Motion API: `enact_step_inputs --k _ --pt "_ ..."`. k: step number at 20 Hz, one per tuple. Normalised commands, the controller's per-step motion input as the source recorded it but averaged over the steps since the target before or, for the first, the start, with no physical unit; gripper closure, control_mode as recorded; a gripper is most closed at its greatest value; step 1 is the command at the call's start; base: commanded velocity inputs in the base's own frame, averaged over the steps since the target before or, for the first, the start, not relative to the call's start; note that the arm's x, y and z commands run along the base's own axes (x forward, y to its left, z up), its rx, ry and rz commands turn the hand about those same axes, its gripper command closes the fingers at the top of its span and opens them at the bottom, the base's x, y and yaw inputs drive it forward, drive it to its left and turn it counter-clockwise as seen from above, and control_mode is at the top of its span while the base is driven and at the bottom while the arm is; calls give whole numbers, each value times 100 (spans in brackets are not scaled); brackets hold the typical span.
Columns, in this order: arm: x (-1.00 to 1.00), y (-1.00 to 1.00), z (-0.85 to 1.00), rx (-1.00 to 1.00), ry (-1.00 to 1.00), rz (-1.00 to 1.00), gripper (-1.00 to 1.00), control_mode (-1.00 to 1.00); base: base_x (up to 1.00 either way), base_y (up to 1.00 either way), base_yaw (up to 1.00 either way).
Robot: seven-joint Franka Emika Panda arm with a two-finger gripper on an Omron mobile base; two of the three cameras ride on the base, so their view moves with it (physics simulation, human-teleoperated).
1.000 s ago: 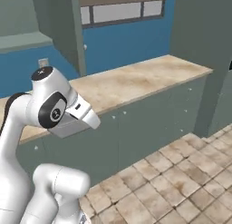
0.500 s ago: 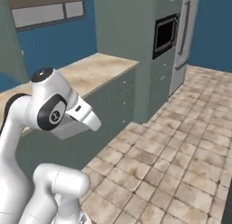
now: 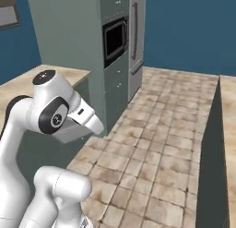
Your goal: Retrieve the tupperware and aluminum foil from the cabinet and place them on the dining counter near the plate with potato and lime to prepare for storing leftovers.
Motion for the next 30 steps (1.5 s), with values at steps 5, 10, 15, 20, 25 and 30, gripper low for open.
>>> enact_step_inputs --k 5,10,15,20,25,30 --pt "0 0 0 0 0 0 100 100 100 0 -30" --pt "0 0 0 0 0 0 100 100 100 0 -31" --pt "0 0 0 0 0 0 100 100 100 0 -33" --pt "0 0 0 0 0 0 100 100 100 4 -35" --pt "0 0 0 0 0 0 100 100 100 10 -33" --pt "0 0 0 0 0 0 100 100 100 23 -25"
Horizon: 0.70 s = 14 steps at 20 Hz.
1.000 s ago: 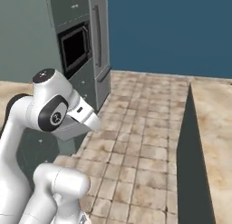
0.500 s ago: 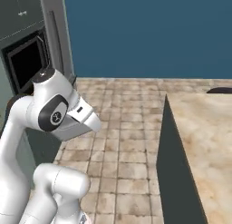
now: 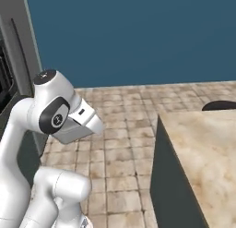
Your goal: Retrieve the tupperware and aluminum foil from the cabinet and place them on the dining counter near the plate with potato and lime to prepare for storing leftovers.
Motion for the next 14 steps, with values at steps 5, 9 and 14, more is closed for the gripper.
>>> enact_step_inputs --k 5,9,14 --pt "0 0 0 0 0 0 100 100 100 34 -21" --pt "0 0 0 0 0 0 100 100 100 16 -24" --pt "0 0 0 0 0 0 100 100 100 0 -33"
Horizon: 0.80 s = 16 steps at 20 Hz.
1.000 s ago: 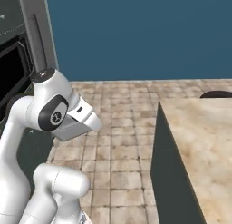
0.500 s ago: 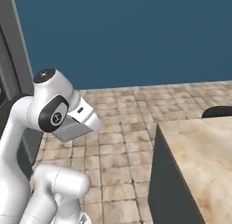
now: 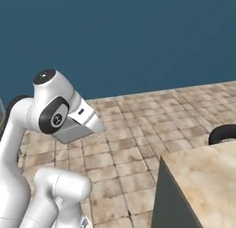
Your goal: Retrieve the tupperware and aluminum foil from the cabinet and place them on the dining counter near the plate with potato and lime to prepare for storing leftovers.
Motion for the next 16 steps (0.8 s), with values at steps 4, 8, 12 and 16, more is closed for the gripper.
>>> enact_step_inputs --k 4,8,12,16 --pt "0 0 0 0 0 0 100 100 100 0 -41" --pt "0 0 0 0 0 0 100 100 100 0 -42" --pt "0 0 0 0 0 0 100 100 100 0 -42" --pt "0 0 0 0 0 0 100 100 100 0 -40"
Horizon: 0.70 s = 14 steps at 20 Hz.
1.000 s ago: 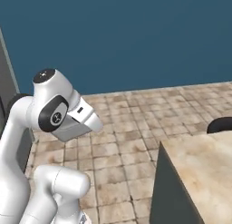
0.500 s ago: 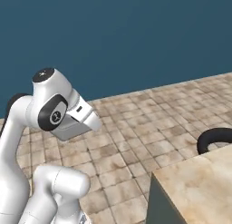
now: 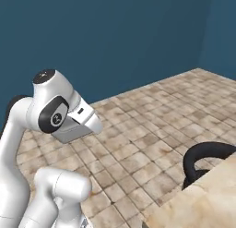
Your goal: Retrieve the tupperware and aluminum foil from the cabinet and place them on the dining counter near the plate with potato and lime to prepare for storing leftovers.
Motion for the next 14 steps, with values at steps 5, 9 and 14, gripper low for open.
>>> enact_step_inputs --k 5,9,14 --pt "0 0 0 0 0 0 100 100 100 0 -39" --pt "0 0 0 0 0 0 100 100 100 2 -42" --pt "0 0 0 0 0 0 100 100 99 19 -49"
